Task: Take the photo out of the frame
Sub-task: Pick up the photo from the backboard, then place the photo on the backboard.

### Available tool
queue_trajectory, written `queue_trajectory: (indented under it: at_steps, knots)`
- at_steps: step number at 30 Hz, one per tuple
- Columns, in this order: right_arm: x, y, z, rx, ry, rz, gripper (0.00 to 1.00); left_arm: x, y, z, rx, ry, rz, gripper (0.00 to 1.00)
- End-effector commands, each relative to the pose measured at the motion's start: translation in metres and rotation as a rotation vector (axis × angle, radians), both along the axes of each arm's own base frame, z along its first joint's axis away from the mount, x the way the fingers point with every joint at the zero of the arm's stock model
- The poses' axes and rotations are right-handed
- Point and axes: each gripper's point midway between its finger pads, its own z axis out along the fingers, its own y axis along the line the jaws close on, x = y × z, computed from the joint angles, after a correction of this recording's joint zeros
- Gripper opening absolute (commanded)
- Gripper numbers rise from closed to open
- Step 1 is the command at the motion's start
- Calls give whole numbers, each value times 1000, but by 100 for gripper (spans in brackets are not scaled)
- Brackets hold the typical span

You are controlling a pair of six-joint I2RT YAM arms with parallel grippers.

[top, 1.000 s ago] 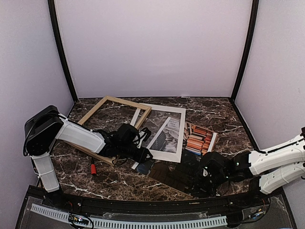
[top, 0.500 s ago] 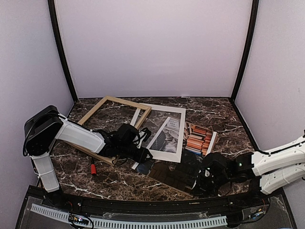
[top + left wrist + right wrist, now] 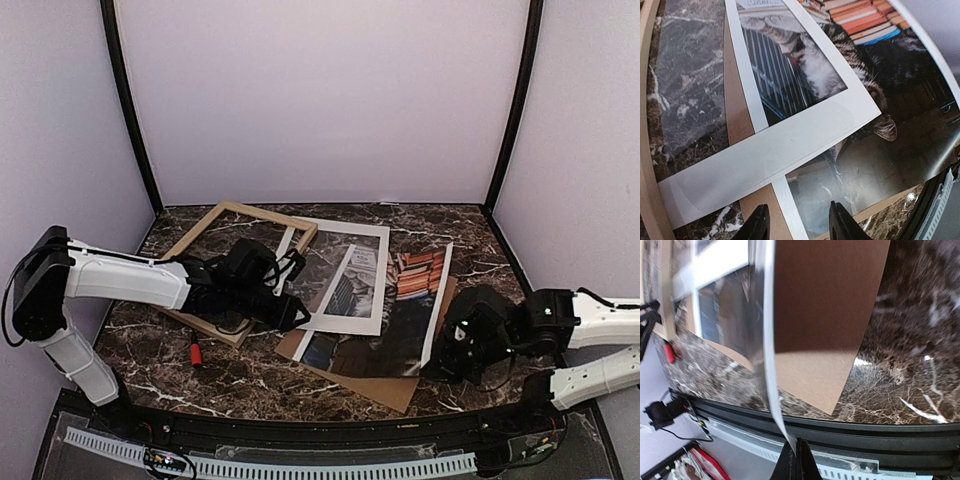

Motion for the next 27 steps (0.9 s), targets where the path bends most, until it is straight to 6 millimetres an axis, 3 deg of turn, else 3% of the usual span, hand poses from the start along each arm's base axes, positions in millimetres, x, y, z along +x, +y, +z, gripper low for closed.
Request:
queue_trajectory:
  at_steps: [1,6,10,13,18,20,23,27]
  knots:
    - [32,-30,50,-75,-168,-77,0,5,6,46,-26,-78,27,44]
    - [70,-50,138,-103,-370,-136,0,5,15,74,-56,-125,60,55]
    - [96,-57,205,-123,-531,-169,0,5,25,85,-62,-142,102,76]
    - [123,-50,249,-106,-648,-190,0,5,35,92,-60,-158,139,86]
    - [176,-29,308,-90,-805,-174,0,5,59,114,-65,-210,218,90]
    - [199,-20,323,-92,-841,-160,0,3,71,121,-60,-230,248,91]
    - [242,-7,327,-99,-856,-133,0,-2,90,128,-43,-250,286,92]
    - [286,30,340,14,-888,-53,0,-7,115,135,-17,-273,347,92]
